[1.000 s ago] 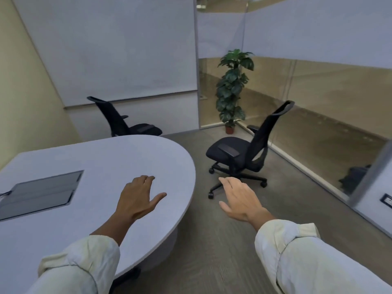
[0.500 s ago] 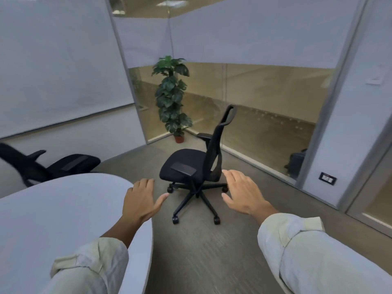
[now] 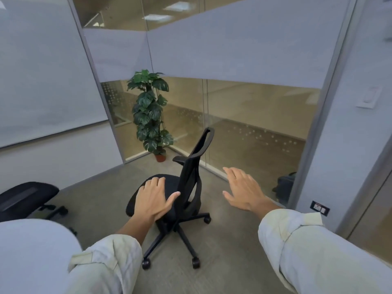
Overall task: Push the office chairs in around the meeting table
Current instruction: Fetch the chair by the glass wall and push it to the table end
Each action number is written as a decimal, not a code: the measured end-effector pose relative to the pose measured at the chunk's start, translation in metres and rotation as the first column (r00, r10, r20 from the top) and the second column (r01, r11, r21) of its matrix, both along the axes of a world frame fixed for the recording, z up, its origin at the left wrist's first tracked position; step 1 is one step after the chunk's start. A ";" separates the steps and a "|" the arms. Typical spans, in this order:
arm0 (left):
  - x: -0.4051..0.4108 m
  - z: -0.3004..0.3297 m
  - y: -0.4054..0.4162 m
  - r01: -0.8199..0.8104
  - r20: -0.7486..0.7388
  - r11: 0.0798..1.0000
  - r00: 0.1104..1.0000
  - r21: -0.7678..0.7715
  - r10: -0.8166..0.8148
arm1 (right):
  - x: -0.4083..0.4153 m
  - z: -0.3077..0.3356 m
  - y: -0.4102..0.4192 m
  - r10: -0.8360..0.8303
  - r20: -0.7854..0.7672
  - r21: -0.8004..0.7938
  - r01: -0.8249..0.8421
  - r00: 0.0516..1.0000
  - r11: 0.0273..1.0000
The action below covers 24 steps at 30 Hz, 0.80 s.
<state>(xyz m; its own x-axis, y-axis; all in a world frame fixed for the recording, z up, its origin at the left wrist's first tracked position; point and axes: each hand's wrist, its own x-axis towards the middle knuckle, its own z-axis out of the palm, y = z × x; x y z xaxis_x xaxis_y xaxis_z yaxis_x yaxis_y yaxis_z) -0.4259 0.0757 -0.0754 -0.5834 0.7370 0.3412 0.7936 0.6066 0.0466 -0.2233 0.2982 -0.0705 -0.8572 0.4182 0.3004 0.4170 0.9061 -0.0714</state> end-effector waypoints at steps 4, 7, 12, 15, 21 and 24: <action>-0.015 0.009 0.079 0.021 0.077 0.997 0.997 0.075 -0.027 | -0.025 0.009 0.069 0.000 0.020 0.007 0.000 1.000 1.000; -0.034 0.007 0.131 0.012 0.113 0.993 0.993 0.114 -0.025 | -0.053 0.006 0.112 0.017 0.021 -0.005 -0.017 1.000 1.000; -0.101 -0.004 0.242 -0.027 0.201 0.989 0.980 0.144 -0.003 | -0.139 -0.003 0.210 0.071 0.038 -0.017 -0.070 0.997 0.997; -0.148 -0.013 0.303 -0.039 0.239 0.994 0.971 0.101 0.014 | -0.195 -0.008 0.265 0.088 0.082 -0.045 -0.084 0.993 0.995; -0.174 -0.041 0.342 0.047 0.149 0.998 0.988 -0.050 -0.039 | -0.241 -0.020 0.302 0.090 0.114 -0.067 -0.083 0.989 0.994; -0.203 -0.051 0.369 0.053 0.129 0.991 0.991 -0.120 -0.038 | -0.284 -0.023 0.337 0.122 0.167 -0.089 -0.108 0.978 0.990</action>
